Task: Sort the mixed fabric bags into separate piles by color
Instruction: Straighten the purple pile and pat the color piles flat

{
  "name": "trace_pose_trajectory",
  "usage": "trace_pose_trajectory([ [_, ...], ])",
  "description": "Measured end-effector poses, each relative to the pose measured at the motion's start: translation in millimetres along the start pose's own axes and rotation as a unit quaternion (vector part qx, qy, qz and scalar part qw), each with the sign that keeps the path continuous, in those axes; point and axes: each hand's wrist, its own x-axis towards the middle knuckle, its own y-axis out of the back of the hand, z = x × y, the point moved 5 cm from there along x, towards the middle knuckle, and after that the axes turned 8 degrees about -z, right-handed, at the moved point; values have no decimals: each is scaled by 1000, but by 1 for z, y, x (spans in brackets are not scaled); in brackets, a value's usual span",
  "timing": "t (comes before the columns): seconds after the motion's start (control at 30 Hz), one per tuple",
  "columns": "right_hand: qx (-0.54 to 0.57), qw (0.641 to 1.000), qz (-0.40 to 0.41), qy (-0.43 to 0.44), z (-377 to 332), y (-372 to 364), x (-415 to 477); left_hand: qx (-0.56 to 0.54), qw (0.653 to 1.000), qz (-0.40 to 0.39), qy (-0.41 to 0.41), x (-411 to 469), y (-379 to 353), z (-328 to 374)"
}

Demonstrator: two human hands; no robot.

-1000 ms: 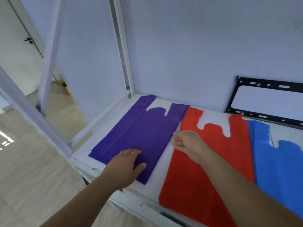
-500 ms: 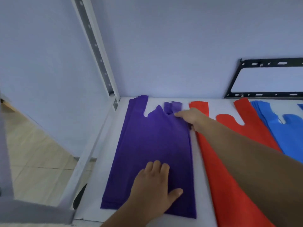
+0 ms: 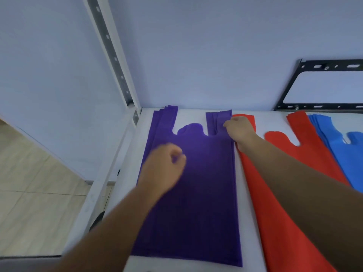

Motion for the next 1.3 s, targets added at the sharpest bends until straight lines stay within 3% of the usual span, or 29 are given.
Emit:
trace_pose_trajectory([
  [0.1, 3, 1000, 5, -6, 9, 3, 5, -28, 995, 46, 88, 55, 28, -27],
  [0.23, -3, 1000, -10, 9, 13, 5, 14, -33, 986, -7, 164, 93, 33, -46],
  [0.37, -28, 999, -30, 32, 13, 1, 24, -10, 990, -39, 138, 107, 21, -46],
  [0.53, -21, 999, -21, 26, 8, 1, 29, 51, 988, 27, 144, 125, 26, -41],
  [0.73, 6, 998, -54, -35, 2, -10, 36, 32, 989, -28, 142, 145, 18, -39],
  [1.0, -112, 987, -94, -68, 0, -17, 41, 65, 984, -30, 164, 156, 20, -38],
  [1.13, -177, 978, -106, -39, -9, -24, 37, 21, 991, -19, 131, 158, 21, -34],
  [1.3, -95, 990, 7, 106, -27, -16, 30, -44, 991, 110, 55, 146, 37, -29],
])
